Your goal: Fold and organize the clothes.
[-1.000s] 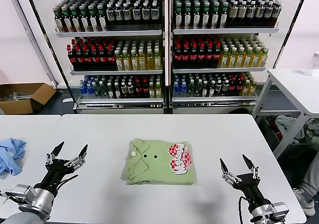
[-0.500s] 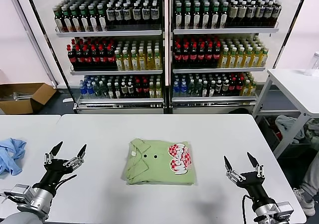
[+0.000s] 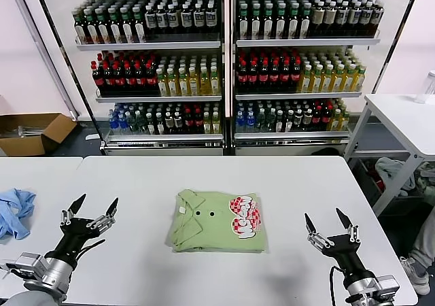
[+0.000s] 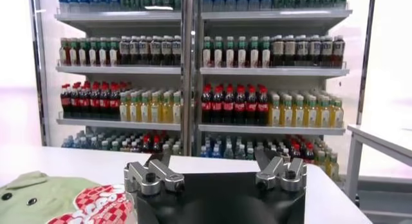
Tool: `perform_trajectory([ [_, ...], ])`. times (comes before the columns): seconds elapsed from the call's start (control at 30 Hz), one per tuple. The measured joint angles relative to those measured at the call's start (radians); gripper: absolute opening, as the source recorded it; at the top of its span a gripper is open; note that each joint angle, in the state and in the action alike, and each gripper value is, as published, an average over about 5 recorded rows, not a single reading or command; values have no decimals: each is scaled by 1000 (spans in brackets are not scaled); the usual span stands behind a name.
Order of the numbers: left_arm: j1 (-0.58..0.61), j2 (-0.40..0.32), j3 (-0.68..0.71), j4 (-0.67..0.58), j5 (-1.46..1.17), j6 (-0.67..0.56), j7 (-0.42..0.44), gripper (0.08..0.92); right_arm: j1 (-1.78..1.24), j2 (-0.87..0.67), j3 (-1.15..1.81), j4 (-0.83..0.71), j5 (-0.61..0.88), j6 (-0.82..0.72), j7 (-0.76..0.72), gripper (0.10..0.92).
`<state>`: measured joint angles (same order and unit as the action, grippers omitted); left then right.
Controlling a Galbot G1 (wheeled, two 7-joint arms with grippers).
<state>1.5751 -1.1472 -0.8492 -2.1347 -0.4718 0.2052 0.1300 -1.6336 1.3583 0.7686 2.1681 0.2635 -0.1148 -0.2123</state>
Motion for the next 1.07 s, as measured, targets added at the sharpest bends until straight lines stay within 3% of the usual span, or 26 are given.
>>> perform_trajectory([
  [1.07, 22, -4, -18, 3, 3, -9, 8, 823, -3, -8, 15, -12, 1, 10, -10, 823],
])
